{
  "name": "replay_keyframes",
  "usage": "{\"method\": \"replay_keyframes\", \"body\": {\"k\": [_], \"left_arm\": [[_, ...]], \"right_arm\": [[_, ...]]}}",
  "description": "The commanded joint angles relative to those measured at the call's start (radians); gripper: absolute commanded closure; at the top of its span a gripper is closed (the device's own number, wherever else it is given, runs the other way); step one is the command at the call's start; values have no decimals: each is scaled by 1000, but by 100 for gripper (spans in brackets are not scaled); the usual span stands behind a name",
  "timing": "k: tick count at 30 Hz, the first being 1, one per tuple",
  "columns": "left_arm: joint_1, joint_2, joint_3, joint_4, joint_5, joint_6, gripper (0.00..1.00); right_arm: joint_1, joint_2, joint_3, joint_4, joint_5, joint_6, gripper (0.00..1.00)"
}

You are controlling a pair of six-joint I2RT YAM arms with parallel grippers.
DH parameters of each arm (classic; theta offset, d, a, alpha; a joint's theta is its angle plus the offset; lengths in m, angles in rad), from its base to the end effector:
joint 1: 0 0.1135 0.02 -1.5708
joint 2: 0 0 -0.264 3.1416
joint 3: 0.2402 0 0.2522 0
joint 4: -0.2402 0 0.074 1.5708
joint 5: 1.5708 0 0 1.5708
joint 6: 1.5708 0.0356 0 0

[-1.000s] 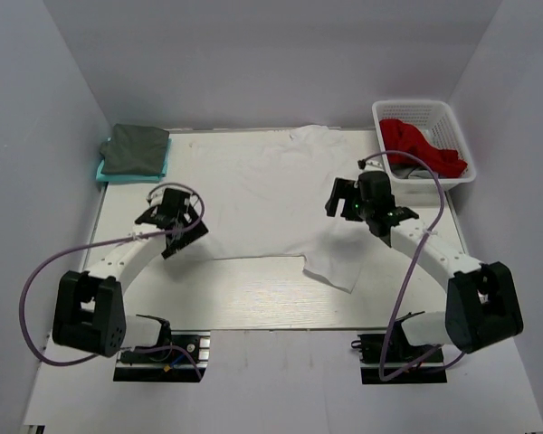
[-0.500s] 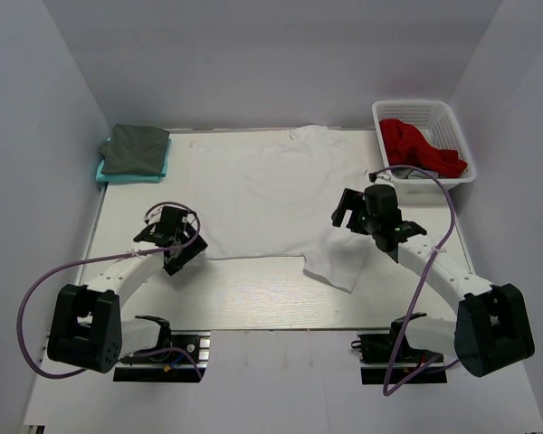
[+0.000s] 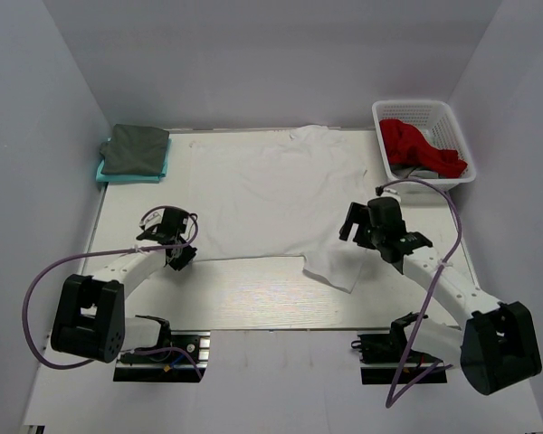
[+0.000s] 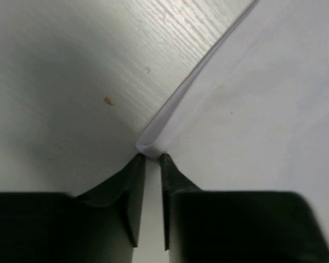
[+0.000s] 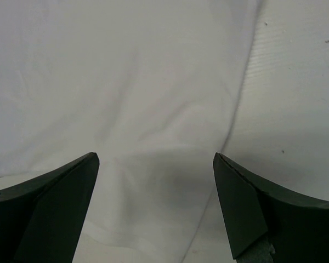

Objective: Fold and stack the t-shirts
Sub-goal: Flatten out the tshirt, then grap the side of the flattened tshirt closest away from the robot with both arms

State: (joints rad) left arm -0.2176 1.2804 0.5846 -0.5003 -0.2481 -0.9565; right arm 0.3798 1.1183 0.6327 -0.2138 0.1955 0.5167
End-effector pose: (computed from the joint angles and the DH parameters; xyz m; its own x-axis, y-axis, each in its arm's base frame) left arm 0.2075 -0.0369 0.1545 -0.6231 -0.6735 -0.3977 -0.6725 0.7209 -0.1674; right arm 0.2186 0.0798 0.2195 -0.6313 0.2698 -0.7271 0.0992 0.9579 0.2693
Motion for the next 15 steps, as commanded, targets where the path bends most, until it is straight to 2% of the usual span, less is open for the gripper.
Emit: {"method": "replay_keyframes", "body": {"k": [1, 2, 3, 4, 7, 15], "left_arm": [[6, 42, -6, 6, -10, -10, 75], [6, 42, -6, 6, -10, -10, 81], [6, 42, -6, 6, -10, -10, 95], [6, 42, -6, 6, -10, -10, 100], [6, 42, 3, 16, -10, 1, 100], [6, 13, -6, 16, 9, 1, 100]], "right_arm": [[-2, -58, -21, -90, 56, 17, 10], [-1, -70, -22, -104, 52, 20, 10], [-1, -84, -34, -143, 33, 25, 10], [1, -84, -33, -162, 18, 25, 10], [8, -100, -44, -275, -172, 20, 10], [41, -104, -156, -331, -304, 60, 10]]}}
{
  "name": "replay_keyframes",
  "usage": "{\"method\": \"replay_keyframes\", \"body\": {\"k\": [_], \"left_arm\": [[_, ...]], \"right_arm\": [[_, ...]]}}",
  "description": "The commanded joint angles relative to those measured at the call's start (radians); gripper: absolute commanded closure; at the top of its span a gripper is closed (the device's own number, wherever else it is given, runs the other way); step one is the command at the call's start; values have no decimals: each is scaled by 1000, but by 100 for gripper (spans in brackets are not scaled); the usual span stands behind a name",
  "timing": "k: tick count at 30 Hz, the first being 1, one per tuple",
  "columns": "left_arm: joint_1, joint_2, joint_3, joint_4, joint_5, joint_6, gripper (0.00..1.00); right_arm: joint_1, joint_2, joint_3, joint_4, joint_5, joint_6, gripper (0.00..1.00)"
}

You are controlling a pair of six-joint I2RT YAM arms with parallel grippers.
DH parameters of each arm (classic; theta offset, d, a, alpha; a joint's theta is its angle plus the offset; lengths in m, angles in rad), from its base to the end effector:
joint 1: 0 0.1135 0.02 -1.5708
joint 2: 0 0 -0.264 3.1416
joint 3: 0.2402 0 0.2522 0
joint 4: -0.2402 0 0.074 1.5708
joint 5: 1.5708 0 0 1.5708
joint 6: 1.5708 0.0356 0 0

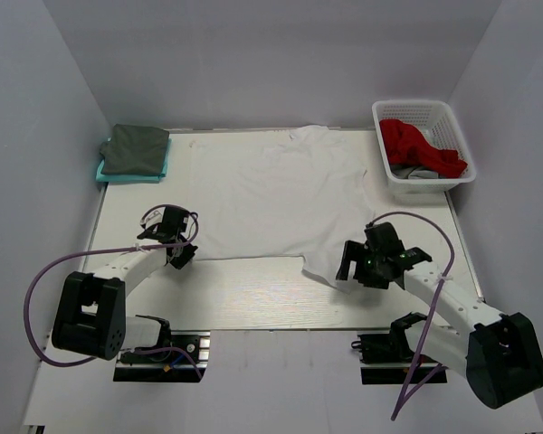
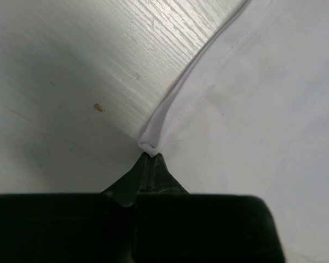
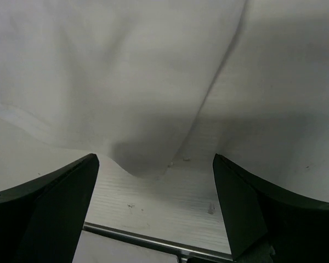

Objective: Fold and stack the t-shirts
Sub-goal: Grap the side of the flattened tshirt closest away from the robot with both arms

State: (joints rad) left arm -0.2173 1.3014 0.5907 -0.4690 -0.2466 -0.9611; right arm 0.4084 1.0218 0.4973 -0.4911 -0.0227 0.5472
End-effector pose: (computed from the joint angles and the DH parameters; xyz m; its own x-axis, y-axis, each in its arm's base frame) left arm 0.2127 -0.0381 0.1533 -0.6138 -0.6786 -0.4033 -0.6724 0.7171 -0.1833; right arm 0.1668 0.0731 0.1748 -0.8783 0.1867 -0.4401 0.0574 0.9551 0.2907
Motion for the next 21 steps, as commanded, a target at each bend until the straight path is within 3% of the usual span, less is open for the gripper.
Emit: {"method": "replay_keyframes", "body": {"k": [1, 4, 10, 13, 15, 21], "left_arm": [[6, -19, -12, -16, 7, 5, 100], [6, -19, -12, -36, -2, 5, 100], [6, -8, 6, -56, 9, 5, 100], [6, -8, 6, -56, 19, 5, 100], [6, -19, 15, -65, 20, 5, 100], [6, -60, 47, -97, 29, 24, 100]], "right_arm": [[21, -3, -38, -40, -98, 40, 10], [29, 12, -72, 14, -146, 45, 10], [41, 99, -75, 79, -220, 74, 38], [46, 103, -54, 56, -159, 83, 68], [41, 92, -43, 52, -132, 92, 100], [44, 34, 20, 68, -31, 112, 100]]}}
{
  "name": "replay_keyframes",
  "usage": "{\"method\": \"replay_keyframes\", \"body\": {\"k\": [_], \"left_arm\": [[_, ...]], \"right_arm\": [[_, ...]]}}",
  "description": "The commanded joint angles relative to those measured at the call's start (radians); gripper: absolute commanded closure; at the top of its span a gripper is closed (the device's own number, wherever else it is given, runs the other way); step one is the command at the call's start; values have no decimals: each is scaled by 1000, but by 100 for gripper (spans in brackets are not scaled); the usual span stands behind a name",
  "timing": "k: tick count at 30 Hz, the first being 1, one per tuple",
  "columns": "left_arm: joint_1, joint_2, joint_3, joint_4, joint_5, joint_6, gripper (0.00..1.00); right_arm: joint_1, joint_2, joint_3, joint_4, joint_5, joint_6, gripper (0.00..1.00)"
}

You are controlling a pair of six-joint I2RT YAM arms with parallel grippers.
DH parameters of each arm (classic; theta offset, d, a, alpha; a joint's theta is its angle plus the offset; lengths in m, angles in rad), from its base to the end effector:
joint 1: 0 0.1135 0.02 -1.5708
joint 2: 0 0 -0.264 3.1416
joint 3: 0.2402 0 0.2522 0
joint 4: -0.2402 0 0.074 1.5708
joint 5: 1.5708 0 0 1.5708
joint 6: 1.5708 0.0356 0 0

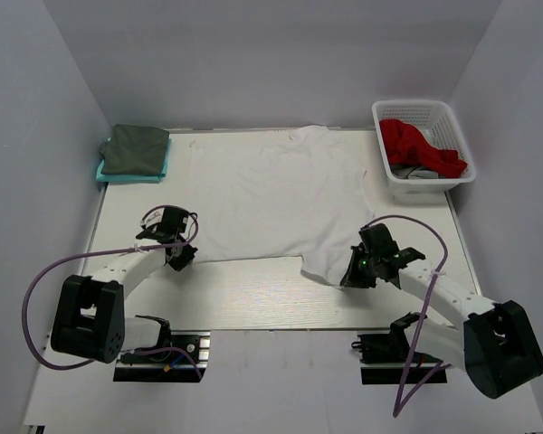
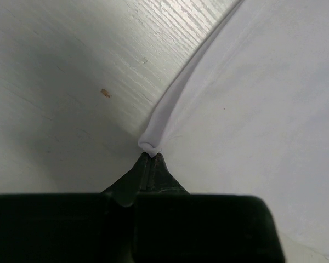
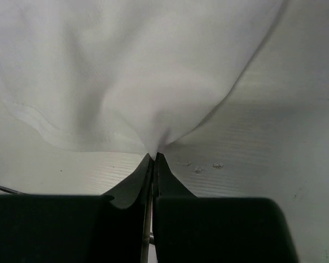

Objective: Fold and stack the t-shirts
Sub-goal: Grap the side of the flattened tshirt closest away from the robot with both arms, then fold the flattened tshirt in 1/3 of the way

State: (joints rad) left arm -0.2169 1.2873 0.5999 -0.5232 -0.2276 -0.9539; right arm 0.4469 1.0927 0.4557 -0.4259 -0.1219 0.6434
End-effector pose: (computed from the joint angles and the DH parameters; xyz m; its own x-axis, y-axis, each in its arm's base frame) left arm 0.2086 -0.0377 0.1562 -0.6364 -0.6735 -0.3761 -0.6691 0.7246 -0.1653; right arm 0.1643 0.0836 0.1549 -0.9197 0.2196 -0.3254 0.0869 0.9222 0.3768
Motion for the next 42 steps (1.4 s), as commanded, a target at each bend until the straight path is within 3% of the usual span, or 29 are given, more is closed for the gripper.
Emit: {"method": "replay_keyframes", "body": {"k": [1, 7, 14, 17, 31, 37, 42], "left_arm": [[5, -55, 49, -43, 10, 17, 100], [5, -65, 101, -73, 20, 38, 100], [5, -17, 202, -74, 30, 47, 100], [14, 38, 265, -84, 21, 47, 100], [94, 285, 501, -92, 11, 58, 100], [113, 398, 609, -72, 31, 92, 100], [132, 472, 667, -28, -32, 81, 100]], "right_arm": [[3, -53, 76, 9, 77, 15, 100], [-2, -65, 161, 39, 114, 27, 100], [-19, -7, 291, 42, 333, 42, 100], [-28, 30, 342, 90, 360, 41, 100], [-111, 348, 658, 168, 360, -50, 100], [-142, 553, 805, 204, 308, -102, 100], [-157, 717, 965, 211, 306, -162, 100]]}}
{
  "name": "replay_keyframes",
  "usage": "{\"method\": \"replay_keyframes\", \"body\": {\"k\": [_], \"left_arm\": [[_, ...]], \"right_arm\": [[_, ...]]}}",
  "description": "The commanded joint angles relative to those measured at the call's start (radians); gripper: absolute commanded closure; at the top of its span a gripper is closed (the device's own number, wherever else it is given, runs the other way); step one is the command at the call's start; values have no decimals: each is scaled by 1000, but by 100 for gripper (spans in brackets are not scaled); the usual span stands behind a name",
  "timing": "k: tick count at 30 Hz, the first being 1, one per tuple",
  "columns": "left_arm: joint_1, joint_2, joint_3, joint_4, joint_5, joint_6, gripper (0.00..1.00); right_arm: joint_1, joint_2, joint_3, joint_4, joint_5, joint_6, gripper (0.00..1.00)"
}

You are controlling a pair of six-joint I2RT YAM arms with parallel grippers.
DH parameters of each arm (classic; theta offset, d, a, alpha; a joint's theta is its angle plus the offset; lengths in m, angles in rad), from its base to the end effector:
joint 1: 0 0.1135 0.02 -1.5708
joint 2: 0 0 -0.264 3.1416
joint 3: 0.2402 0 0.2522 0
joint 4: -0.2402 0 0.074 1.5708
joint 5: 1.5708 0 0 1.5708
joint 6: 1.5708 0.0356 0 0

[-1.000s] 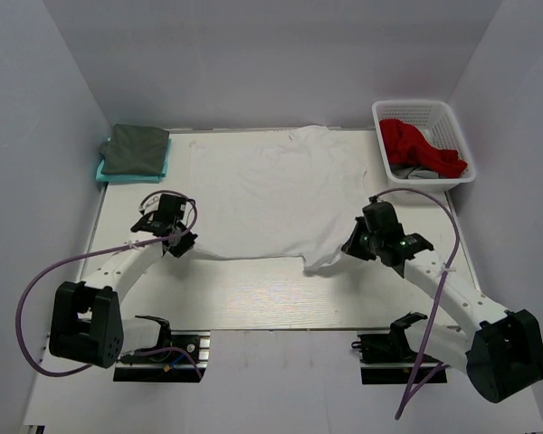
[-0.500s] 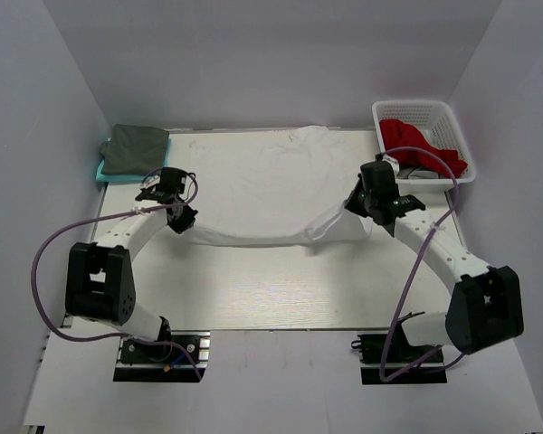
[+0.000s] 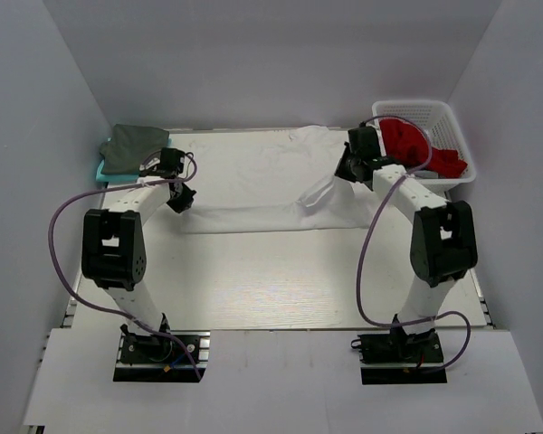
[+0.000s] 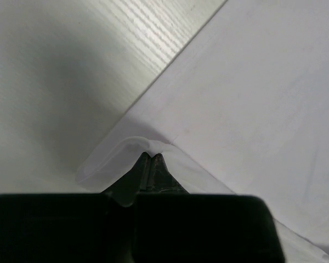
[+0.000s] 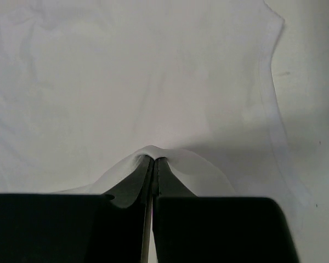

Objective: Fold and stack the t-shirts
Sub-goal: Fold the flattened tshirt in 1/3 of the way

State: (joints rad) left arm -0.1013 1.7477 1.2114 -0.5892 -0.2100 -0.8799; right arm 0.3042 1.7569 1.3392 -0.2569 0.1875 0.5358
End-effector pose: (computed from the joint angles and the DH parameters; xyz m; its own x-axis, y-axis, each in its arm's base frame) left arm 0.3535 -0.0285 0.2016 -0.5795 -0.6987 -0.4195 -0.6858 0.6962 -0.2121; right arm 0.3857 0.1141 0.2603 -0.5917 0.3400 -0.7310 0.1706 0.9390 0.2986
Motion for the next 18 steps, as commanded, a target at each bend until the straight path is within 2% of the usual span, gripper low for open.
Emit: {"method": "replay_keyframes", "body": {"k": [1, 3, 4, 5, 6, 7, 8, 9, 10, 11, 12, 13, 15, 16, 18], "left_arm": [[17, 28, 71, 49, -49, 7, 100], [17, 67, 123, 49, -58, 21, 99], [26, 114, 146, 49, -58, 21, 90], [26, 136, 190, 34, -49, 21, 77], [26, 154, 212, 17, -49, 36, 50], [26, 170, 227, 6, -63, 36, 32], [26, 179, 252, 6, -63, 36, 14], [26, 188, 267, -15, -75, 45, 2], [26, 188, 280, -29, -75, 45, 0], [26, 188, 290, -29, -87, 45, 0], [26, 159, 290, -43, -88, 45, 0], [26, 141, 290, -43, -88, 45, 0], [26, 101, 241, -25, -88, 56, 0], [26, 81, 223, -3, -65, 56, 0], [14, 29, 163, 37, -3, 71, 0]], "right_arm": [[-16, 76, 104, 41, -5, -65, 100], [-23, 179, 208, 22, -28, -88, 100], [-24, 203, 239, 2, -34, -91, 100], [-27, 252, 294, -10, -42, -105, 100], [-27, 294, 340, -7, -36, -111, 100], [-27, 327, 379, -2, -30, -121, 92], [-30, 343, 397, -2, -23, -125, 68], [-31, 358, 422, -30, -51, -128, 62], [-31, 389, 504, -75, -75, -151, 54], [-27, 385, 508, -88, -85, -169, 43], [-27, 336, 453, -79, -98, -178, 29], [-21, 316, 418, -50, -108, -194, 20], [-22, 265, 298, 10, -164, -200, 10], [-27, 186, 211, 27, -209, -200, 10], [-19, 126, 108, 83, -246, -206, 10]]}}
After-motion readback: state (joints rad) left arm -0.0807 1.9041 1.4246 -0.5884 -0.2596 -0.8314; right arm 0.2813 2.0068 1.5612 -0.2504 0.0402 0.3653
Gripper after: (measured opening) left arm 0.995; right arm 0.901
